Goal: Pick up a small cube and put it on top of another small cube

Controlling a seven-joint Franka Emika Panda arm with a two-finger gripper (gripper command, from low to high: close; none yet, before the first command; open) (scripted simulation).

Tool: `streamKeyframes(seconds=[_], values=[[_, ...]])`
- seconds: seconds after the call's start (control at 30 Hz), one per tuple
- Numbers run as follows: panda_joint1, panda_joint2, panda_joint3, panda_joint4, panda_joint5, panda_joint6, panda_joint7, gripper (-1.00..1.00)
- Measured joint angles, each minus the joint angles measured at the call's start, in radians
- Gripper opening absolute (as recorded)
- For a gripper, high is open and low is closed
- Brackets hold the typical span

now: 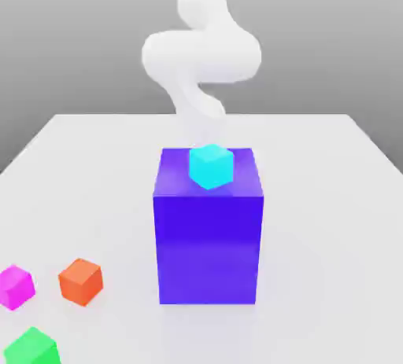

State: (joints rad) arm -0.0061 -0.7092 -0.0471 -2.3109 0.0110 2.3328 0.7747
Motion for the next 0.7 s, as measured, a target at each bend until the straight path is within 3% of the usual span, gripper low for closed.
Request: streamKeyframes(seconds=[0.47,0.7], values=[[-0.06,0.51,-0.265,-0.061,0.126,0.185,-0.189,0.0],[-0.166,0.769,-0.335,-0.091,0.224,0.273,-0.307,0.0]])
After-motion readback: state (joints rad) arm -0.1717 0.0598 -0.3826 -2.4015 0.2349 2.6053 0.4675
